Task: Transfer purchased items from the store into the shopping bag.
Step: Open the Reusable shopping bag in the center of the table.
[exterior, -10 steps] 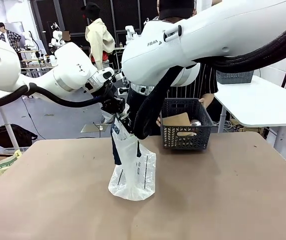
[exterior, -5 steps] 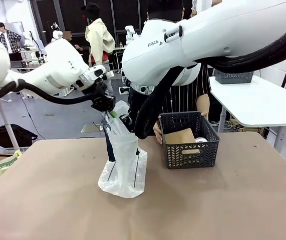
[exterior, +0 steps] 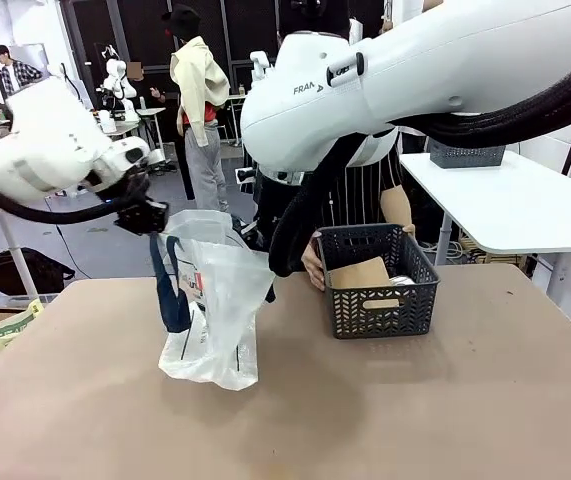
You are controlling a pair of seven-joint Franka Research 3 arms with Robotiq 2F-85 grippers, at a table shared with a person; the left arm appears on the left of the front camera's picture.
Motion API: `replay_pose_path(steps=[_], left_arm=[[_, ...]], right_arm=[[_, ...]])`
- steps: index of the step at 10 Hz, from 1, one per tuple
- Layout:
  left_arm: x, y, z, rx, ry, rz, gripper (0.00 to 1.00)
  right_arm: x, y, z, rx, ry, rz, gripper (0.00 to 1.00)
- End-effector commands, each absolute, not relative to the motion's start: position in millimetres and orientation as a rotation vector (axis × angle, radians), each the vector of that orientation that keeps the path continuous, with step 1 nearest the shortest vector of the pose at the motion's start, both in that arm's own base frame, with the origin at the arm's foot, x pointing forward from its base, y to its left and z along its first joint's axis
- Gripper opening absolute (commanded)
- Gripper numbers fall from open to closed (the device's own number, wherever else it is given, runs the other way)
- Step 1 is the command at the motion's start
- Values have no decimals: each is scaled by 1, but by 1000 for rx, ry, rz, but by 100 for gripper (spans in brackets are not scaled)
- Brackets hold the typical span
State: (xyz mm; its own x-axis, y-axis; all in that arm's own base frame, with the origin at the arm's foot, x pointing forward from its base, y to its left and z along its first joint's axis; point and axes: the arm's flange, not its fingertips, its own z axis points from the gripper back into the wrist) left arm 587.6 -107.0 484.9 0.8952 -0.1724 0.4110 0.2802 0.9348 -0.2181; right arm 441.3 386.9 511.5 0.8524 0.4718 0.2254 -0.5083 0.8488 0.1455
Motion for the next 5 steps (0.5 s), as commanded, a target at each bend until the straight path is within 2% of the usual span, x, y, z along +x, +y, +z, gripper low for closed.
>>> replay_pose_path(steps=[1, 3, 5], left_arm=[[553, -76, 472, -246, -467, -140, 0], [543, -55, 461, -247, -476, -90, 0], [529, -43, 456, -289, -497, -54, 0]], right_arm=[[437, 412, 516, 128, -228, 509, 0], [436, 424, 513, 44, -260, 489, 0], [435, 420, 508, 92, -225, 506, 0]])
